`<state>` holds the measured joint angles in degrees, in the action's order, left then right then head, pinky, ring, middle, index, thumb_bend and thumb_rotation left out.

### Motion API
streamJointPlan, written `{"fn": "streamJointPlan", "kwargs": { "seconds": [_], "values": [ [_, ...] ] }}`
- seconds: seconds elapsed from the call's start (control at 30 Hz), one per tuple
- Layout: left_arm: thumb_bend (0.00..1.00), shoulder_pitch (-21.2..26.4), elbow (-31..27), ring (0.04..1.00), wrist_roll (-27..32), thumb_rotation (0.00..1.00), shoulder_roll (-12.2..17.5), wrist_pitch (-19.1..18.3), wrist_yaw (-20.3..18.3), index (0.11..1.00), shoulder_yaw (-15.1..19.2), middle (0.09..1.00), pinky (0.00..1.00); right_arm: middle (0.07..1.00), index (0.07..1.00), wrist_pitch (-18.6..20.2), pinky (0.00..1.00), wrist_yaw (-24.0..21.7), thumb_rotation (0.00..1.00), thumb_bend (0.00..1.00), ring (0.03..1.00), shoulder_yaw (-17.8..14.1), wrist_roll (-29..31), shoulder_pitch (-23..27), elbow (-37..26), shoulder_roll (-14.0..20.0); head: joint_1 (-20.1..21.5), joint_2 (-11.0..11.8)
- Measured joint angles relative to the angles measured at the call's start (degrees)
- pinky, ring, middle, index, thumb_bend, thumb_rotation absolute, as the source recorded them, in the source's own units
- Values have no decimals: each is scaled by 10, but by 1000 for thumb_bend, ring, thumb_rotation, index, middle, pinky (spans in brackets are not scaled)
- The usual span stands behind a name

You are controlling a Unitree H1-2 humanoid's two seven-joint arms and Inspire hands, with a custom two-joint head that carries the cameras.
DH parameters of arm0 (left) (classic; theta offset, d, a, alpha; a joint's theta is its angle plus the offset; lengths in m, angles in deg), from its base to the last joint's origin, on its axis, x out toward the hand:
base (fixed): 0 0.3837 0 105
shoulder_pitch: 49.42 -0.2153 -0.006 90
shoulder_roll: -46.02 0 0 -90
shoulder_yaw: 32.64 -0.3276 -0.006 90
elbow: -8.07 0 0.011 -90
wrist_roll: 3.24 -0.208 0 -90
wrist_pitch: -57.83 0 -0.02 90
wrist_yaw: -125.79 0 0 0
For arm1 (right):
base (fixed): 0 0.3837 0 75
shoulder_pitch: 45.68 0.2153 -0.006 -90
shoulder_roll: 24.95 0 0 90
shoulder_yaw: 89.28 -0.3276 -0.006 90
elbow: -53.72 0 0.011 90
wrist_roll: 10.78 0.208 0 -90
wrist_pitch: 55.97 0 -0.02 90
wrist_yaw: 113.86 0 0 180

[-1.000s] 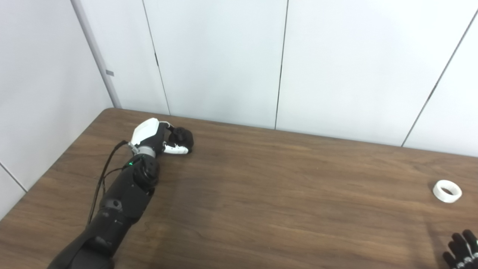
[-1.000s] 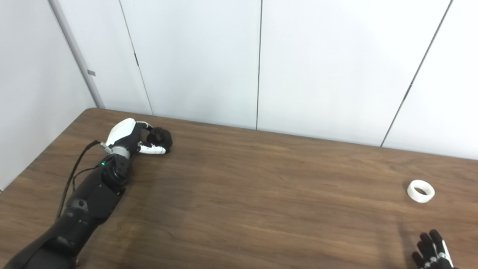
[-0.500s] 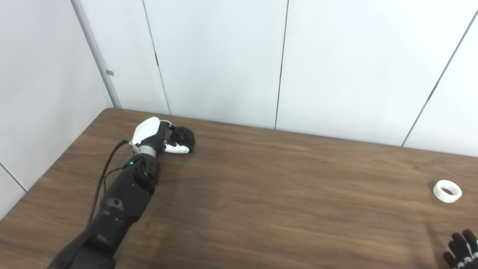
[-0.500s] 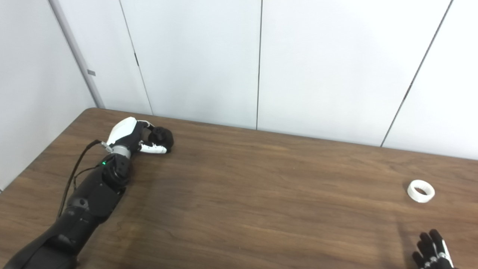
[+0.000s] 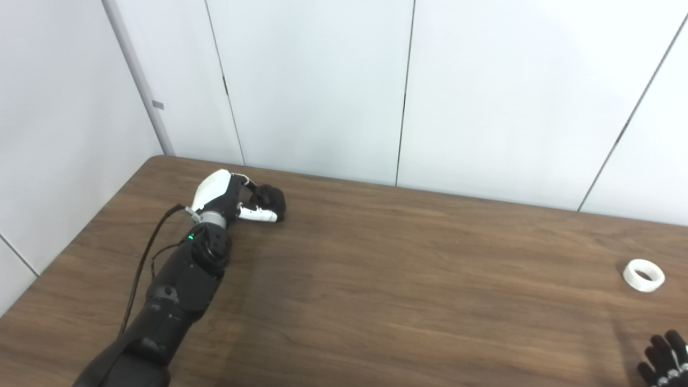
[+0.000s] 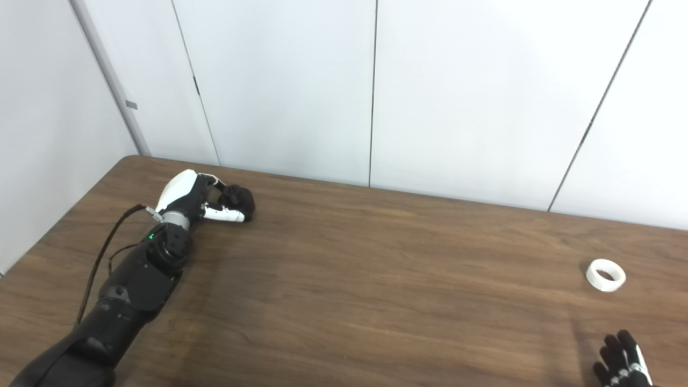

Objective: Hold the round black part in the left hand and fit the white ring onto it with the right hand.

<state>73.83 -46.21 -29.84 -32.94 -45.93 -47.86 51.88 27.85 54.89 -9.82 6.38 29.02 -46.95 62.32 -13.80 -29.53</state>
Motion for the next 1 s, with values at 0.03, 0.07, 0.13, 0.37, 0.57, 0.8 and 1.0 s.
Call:
{"fn": "streamJointPlan", "kwargs": {
  "seconds": [0.03,0.07,0.13,0.37,0.57,0.8,1.0],
  "values": [
    [514,0,0,935,1,44,0,0,0,487,0,855,977,989,1000,0,1000,0,1000,548,1000,0,0,0,0,0,0,0],
    [515,0,1,930,1,44,0,1,0,487,0,850,970,989,1000,0,1000,0,1000,554,1000,0,0,0,0,0,0,0],
    [515,0,2,924,2,44,0,2,1,486,0,843,964,988,1000,0,1000,0,1000,559,1000,0,0,0,0,0,0,0],
    [516,-1,-2,933,2,47,0,8,3,487,-4,840,959,979,1000,0,1000,4,1000,564,998,0,-4,0,0,0,12,-6],
    [519,-28,-68,921,-27,48,4,9,1,488,-24,825,994,972,1000,0,1000,4,1000,544,1000,1,-4,0,0,0,19,-10],
    [520,-70,-156,935,-50,49,14,8,-26,488,-40,832,1000,967,1000,0,1000,5,1000,562,991,1,-4,0,-1,-1,30,-15],
    [521,-98,-237,934,-75,50,15,6,-50,487,-52,835,1000,968,1000,2,1000,8,1000,569,972,2,-6,-1,-2,-3,42,-22]
  ]
}}
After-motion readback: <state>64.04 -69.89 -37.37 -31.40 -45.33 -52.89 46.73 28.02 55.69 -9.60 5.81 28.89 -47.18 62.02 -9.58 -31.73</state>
